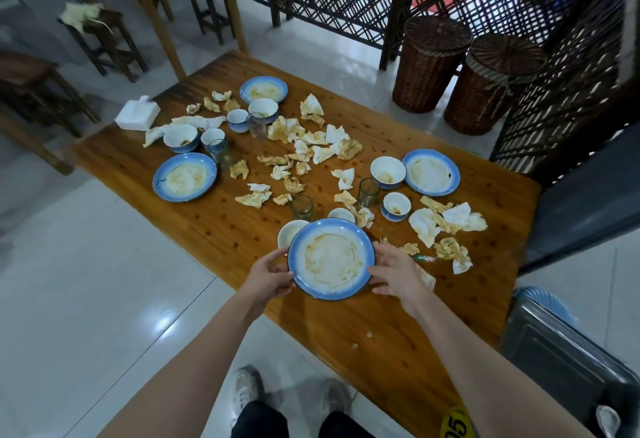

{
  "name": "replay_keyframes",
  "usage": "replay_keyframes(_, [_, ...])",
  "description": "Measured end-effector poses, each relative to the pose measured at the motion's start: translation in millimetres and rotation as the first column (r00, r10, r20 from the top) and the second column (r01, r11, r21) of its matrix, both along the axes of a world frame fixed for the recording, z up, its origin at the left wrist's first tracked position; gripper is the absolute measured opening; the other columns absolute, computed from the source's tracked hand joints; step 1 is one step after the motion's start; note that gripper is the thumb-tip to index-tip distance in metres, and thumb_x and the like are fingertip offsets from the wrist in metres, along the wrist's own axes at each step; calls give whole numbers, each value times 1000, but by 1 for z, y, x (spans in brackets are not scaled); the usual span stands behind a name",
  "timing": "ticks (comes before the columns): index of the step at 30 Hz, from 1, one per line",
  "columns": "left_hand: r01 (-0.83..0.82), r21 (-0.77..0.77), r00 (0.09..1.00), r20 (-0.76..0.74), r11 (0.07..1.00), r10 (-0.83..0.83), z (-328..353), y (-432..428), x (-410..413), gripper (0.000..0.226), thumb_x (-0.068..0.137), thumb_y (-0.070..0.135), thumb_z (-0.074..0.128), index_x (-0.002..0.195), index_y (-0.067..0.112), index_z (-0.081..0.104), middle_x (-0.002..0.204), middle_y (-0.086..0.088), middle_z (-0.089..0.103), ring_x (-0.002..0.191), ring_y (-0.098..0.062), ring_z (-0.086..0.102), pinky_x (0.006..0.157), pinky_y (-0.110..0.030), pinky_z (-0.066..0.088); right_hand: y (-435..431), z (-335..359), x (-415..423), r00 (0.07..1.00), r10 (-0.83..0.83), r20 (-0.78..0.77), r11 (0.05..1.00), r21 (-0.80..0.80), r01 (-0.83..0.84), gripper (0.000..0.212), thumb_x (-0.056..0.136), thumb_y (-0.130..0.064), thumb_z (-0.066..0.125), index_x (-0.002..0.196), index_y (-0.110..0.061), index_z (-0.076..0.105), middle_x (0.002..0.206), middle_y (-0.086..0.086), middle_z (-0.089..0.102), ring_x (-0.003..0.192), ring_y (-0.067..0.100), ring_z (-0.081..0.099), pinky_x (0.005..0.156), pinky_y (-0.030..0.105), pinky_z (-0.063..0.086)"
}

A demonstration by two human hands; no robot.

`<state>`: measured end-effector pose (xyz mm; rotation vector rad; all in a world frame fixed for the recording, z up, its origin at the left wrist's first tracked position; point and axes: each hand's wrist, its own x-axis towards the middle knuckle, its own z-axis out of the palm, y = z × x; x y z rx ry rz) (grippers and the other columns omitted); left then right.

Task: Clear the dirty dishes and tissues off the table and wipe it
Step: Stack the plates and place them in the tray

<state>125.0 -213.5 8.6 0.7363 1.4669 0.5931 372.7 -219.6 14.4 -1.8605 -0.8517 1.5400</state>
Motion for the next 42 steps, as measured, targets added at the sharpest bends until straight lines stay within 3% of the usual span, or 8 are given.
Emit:
replay_keyframes(10, [-86, 55, 996, 6, 995, 86, 10, 35, -134, 58, 89, 3, 65, 141, 22, 46, 117, -11, 65, 102, -25, 66, 79, -35, 58, 50, 14, -134, 996, 94, 3, 995, 26, -94, 59, 80, -2, 72, 131, -20, 49, 117, 4, 60, 89, 19, 66, 62, 29, 56])
replay_keyframes(15, [-124, 92, 992, 9, 988, 124, 20, 58, -229, 60, 86, -4, 66, 139, 19, 49, 94, -12, 65, 69, -12, 57, 60, -24, 49, 88, 11, -236, 998, 57, -12, 998, -39, -58, 63, 78, 2, 73, 131, -20, 47, 104, 2, 58, 76, 17, 65, 46, 27, 53])
replay_keyframes(19, [-96, 112, 995, -23, 989, 99, 23, 81, -289, 61, 86, -5, 63, 140, 18, 47, 85, -6, 62, 72, -16, 54, 66, -28, 47, 104, 3, -299, 1000, -2, -4, 999, -36, 2, 54, 80, 1, 71, 124, -24, 51, 94, -2, 59, 73, 16, 67, 44, 26, 52])
replay_keyframes(24, [-63, 83, 997, -29, 995, 65, 18, 107, -333, 57, 86, -6, 61, 135, 21, 50, 89, -4, 67, 70, -14, 59, 65, -26, 52, 117, -5, -337, 1000, 12, 26, 1000, 2, -12, 41, 80, -4, 73, 108, -31, 57, 103, 0, 61, 82, 17, 65, 49, 24, 54])
replay_keyframes(29, [-39, 26, 999, -15, 999, 39, 8, 130, -351, 58, 89, -8, 57, 138, 20, 46, 94, -11, 63, 70, -15, 55, 62, -25, 50, 135, -6, -357, 1000, -25, 4, 999, -30, 25, 37, 82, 0, 69, 89, -34, 57, 88, -10, 63, 65, 13, 66, 44, 23, 51])
replay_keyframes(34, [-9, -14, 1000, -8, 1000, 9, -8, 157, -363, 60, 89, -13, 52, 141, 17, 43, 86, -9, 62, 66, -14, 55, 58, -23, 49, 156, -16, -366, 1000, -1, -3, 999, -32, 1, 36, 86, -4, 66, 112, -27, 59, 96, -2, 67, 75, 18, 69, 57, 30, 57])
replay_keyframes(38, [47, -21, 999, -14, 999, -48, -16, 189, -368, 65, 84, -20, 45, 139, 15, 46, 106, -12, 65, 77, -15, 64, 59, -22, 53, 181, -22, -369, 1000, -11, -5, 998, -57, 11, 41, 88, -5, 63, 121, -26, 53, 105, -2, 62, 86, 20, 67, 60, 30, 57])
replay_keyframes(42, [91, -41, 995, -35, 995, -93, -21, 231, -369, 70, 79, -23, 47, 139, 14, 48, 116, -14, 61, 86, -18, 64, 74, -32, 53, 217, -34, -372, 998, -64, -3, 993, -100, 63, 46, 87, -4, 65, 127, -22, 53, 106, 3, 59, 85, 21, 66, 63, 32, 58])
